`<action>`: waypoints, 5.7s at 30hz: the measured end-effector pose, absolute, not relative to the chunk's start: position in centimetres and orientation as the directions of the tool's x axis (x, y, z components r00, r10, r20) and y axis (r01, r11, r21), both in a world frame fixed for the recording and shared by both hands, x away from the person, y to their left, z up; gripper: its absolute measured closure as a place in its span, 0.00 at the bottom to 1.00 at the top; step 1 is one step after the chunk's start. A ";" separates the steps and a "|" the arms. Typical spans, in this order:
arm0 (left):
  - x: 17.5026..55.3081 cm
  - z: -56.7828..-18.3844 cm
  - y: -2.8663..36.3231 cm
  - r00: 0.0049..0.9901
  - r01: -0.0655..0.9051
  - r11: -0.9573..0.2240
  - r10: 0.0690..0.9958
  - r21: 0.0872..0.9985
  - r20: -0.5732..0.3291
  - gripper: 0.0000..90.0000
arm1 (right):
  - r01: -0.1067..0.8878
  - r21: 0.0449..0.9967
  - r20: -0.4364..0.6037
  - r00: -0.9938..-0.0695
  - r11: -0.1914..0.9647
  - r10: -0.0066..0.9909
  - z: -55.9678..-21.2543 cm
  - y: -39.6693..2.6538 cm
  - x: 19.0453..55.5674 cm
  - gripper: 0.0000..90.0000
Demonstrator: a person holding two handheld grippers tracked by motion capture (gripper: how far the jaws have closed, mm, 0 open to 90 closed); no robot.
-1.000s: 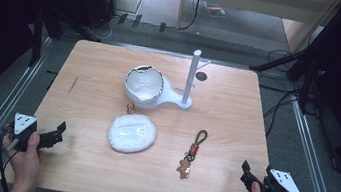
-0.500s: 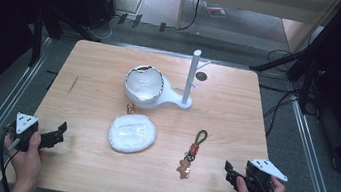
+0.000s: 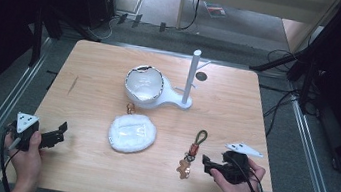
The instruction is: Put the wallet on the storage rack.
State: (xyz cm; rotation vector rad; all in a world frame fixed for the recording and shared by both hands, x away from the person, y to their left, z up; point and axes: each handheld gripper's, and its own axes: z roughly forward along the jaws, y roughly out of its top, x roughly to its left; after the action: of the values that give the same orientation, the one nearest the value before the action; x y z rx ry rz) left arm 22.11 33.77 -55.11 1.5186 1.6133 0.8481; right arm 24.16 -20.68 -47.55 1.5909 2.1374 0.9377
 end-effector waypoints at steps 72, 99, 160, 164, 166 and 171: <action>22.3 -55.1 33.7 -0.020 0.511 0.078 0.997 0.856 -0.079 0.00 | 0.770 0.567 0.251 -0.499 0.292 0.829 -52.3 -1.8 31.9 0.23; 22.3 -55.1 33.6 -0.035 0.509 0.081 0.997 0.857 -0.073 0.08 | 0.742 0.594 0.229 -0.526 0.311 0.819 -52.8 -1.6 31.3 0.85; 22.3 -55.1 33.8 -0.030 0.515 0.083 0.996 0.853 -0.079 0.08 | 0.645 0.759 0.373 -0.323 -0.086 0.870 -42.6 -6.2 32.9 0.92; 22.3 -55.1 33.8 -0.030 0.515 0.083 0.996 0.853 -0.079 0.08 | 0.636 0.766 0.357 -0.295 -0.097 0.886 -42.3 -5.9 33.9 0.92; 22.3 -55.1 33.8 -0.030 0.515 0.083 0.996 0.853 -0.079 0.08 | 0.636 0.765 0.352 -0.284 -0.099 0.892 -42.3 -5.8 34.3 0.92; 22.3 -55.1 33.8 -0.030 0.515 0.085 0.996 0.853 -0.081 0.08 | 0.645 0.758 0.346 -0.270 -0.097 0.899 -42.5 -5.3 35.0 0.92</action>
State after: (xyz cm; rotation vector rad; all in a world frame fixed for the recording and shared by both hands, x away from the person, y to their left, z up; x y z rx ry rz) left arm 22.29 33.82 -55.11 1.5201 1.6395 0.8417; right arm 35.03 -5.29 -42.51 1.6968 1.8977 1.3031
